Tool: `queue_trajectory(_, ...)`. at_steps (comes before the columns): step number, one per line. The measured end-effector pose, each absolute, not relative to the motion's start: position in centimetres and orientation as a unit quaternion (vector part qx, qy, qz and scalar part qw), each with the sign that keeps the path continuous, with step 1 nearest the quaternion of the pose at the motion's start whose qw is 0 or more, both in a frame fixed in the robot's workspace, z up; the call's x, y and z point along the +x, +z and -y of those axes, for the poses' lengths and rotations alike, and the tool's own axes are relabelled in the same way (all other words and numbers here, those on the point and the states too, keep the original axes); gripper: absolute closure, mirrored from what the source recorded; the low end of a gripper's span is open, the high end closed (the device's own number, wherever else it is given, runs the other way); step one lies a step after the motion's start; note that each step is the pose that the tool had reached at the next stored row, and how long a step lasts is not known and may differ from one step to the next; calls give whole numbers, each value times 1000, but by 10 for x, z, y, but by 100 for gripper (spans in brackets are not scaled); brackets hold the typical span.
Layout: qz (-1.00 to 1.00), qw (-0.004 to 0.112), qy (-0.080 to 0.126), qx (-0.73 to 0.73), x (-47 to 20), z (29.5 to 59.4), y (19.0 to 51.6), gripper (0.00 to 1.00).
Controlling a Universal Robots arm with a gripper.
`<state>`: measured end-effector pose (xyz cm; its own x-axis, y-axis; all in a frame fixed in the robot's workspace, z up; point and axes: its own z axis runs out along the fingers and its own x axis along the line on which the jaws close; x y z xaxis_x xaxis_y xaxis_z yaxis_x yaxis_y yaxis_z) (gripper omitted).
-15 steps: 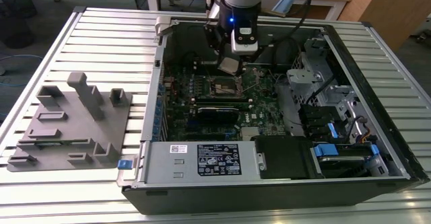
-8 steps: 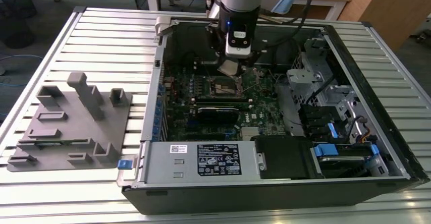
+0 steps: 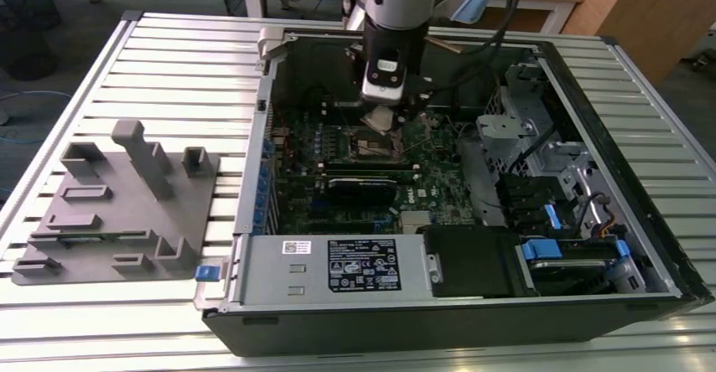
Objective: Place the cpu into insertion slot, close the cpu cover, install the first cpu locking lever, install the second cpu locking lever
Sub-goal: 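Place the cpu into insertion slot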
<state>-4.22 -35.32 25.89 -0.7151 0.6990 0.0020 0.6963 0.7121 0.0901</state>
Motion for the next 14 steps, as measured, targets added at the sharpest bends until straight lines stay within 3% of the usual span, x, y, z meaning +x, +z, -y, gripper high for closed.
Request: queue_trajectory(14,-870,21,40,491,-42,353,241,46)
